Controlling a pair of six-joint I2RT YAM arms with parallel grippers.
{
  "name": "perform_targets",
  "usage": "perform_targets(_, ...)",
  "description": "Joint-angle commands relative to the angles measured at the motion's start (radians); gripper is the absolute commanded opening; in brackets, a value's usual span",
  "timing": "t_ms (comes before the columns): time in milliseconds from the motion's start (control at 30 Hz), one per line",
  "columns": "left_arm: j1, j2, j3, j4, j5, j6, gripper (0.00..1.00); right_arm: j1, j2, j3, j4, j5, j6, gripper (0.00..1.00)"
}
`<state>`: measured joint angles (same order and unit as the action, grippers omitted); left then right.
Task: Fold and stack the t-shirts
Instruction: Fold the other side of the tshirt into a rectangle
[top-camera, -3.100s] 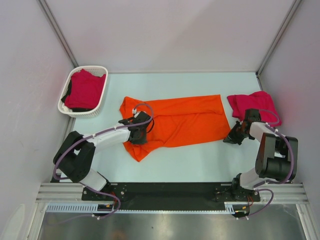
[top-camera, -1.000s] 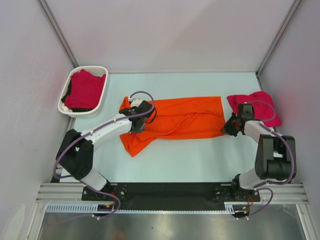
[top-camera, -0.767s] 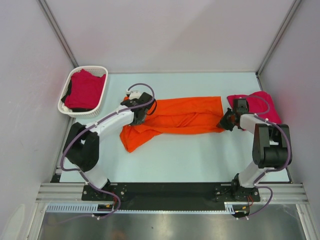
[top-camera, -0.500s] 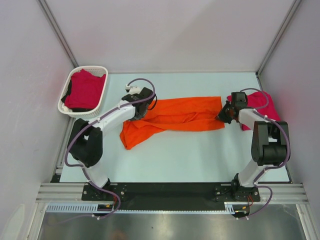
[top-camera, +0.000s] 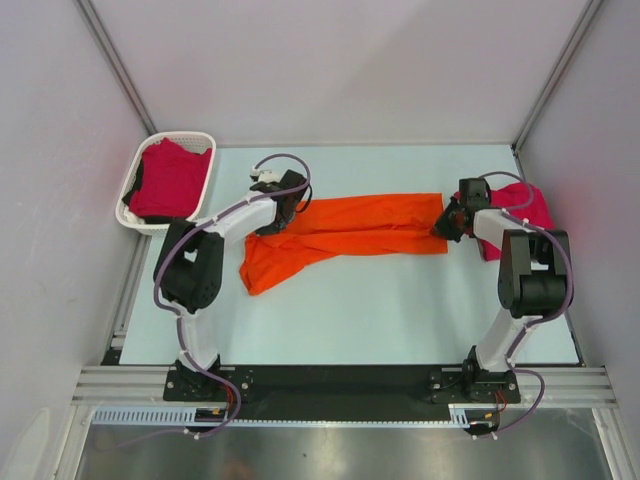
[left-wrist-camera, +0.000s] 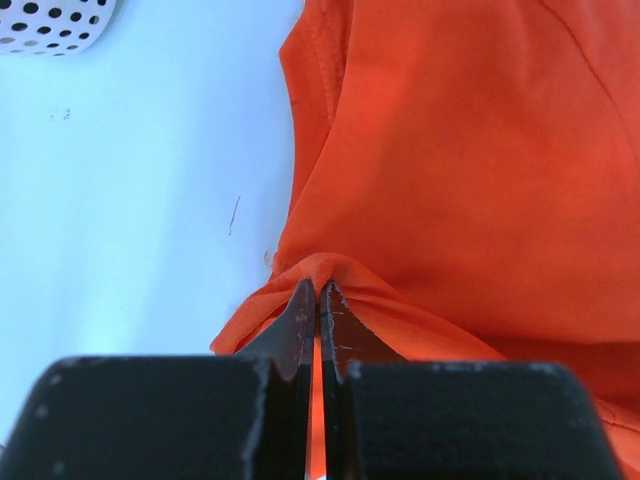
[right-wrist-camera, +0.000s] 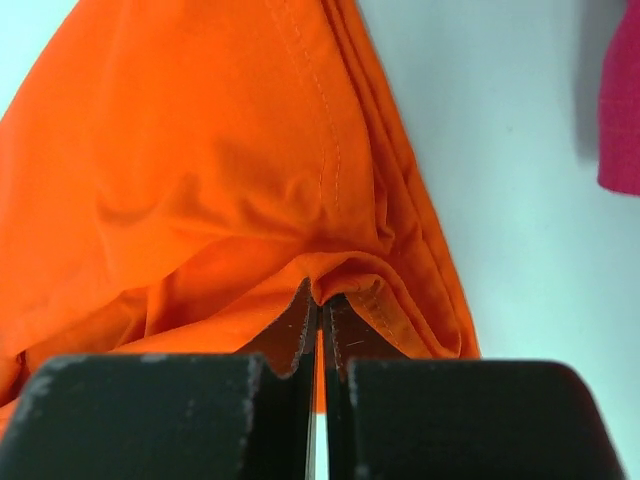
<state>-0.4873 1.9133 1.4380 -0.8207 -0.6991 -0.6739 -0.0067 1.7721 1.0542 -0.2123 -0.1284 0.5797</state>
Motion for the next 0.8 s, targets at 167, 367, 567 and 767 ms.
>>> perform_targets(167, 0.021, 0.023, 0.093, 0.075, -0.026, 0.068, 0.00, 0.037, 0.066, 0.109, 0.011, 0.061, 0.022, 0.00)
perform_targets(367, 0.030, 0.036, 0.125, 0.094, -0.027, 0.091, 0.00, 0.039, 0.101, 0.151, 0.001, 0.070, 0.026, 0.00)
perform_targets(567, 0.041, 0.101, 0.174, 0.091, -0.014, 0.102, 0.00, 0.048, 0.150, 0.185, -0.045, 0.110, 0.025, 0.00)
perform_targets(767, 0.059, 0.145, 0.213, 0.094, -0.010, 0.116, 0.00, 0.048, 0.161, 0.170, -0.009, 0.078, 0.025, 0.13)
